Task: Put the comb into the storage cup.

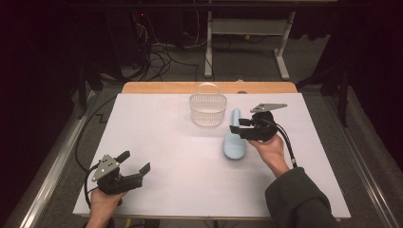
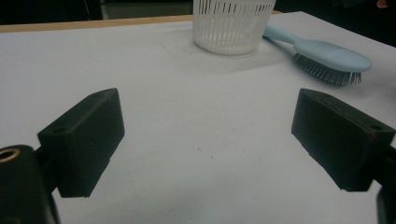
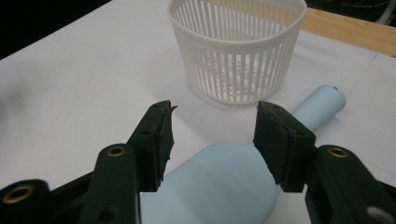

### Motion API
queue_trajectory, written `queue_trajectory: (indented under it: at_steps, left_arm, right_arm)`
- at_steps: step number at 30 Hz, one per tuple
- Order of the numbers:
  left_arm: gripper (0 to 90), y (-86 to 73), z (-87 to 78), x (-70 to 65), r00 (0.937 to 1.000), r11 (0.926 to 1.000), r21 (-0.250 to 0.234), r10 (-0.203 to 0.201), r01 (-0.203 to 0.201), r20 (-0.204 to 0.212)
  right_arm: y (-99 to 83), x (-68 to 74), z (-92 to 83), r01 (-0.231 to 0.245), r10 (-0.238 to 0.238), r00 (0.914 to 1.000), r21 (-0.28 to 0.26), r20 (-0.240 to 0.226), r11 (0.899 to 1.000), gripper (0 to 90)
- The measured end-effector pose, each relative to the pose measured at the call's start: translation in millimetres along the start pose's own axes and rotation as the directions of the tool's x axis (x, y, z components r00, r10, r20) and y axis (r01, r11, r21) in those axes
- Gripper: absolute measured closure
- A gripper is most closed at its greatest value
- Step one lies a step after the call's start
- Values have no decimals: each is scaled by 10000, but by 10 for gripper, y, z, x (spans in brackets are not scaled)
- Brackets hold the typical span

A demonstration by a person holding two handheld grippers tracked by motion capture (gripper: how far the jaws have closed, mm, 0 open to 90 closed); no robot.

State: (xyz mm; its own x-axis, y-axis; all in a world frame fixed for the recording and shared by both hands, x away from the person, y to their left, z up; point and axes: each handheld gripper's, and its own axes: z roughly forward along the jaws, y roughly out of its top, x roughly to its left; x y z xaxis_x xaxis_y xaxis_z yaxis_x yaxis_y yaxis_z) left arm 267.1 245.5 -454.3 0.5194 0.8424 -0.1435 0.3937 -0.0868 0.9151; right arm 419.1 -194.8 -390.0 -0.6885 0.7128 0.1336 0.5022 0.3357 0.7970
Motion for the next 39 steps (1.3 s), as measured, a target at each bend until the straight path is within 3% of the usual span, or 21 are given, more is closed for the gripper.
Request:
queue_trajectory:
  at_steps: [10, 17, 25, 32, 34, 39]
  left_arm:
    - [87, 2, 2, 0, 10000, 10000, -16, 28, -28, 48]
    - [87, 3, 5, -1, 10000, 10000, -7, 48, -48, 61]
    - [87, 3, 6, -1, 9999, 10000, -3, 85, -85, 66]
    - [87, 4, 6, 2, 9999, 10000, -2, 84, -84, 71]
    - [87, 4, 9, 2, 9999, 10000, 11, 75, -75, 79]
    - [87, 4, 13, 1, 9999, 10000, 28, 69, -69, 90]
  right_arm:
    - [177, -58, 142, 285, -306, 9994, 1211, 153, 9922, 591]
    - [284, -72, 251, 474, -559, 9974, 1720, 449, 9840, 644]
    - [393, -117, 397, 522, -805, 9921, 2663, 966, 9625, 716]
    - [439, -169, 496, 404, -812, 9894, 3089, 1206, 9503, 793]
    - [438, -174, 561, 536, -1046, 9856, 3420, 1325, 9382, 823]
    - [438, -169, 660, 508, -1142, 9825, 3782, 1471, 9243, 852]
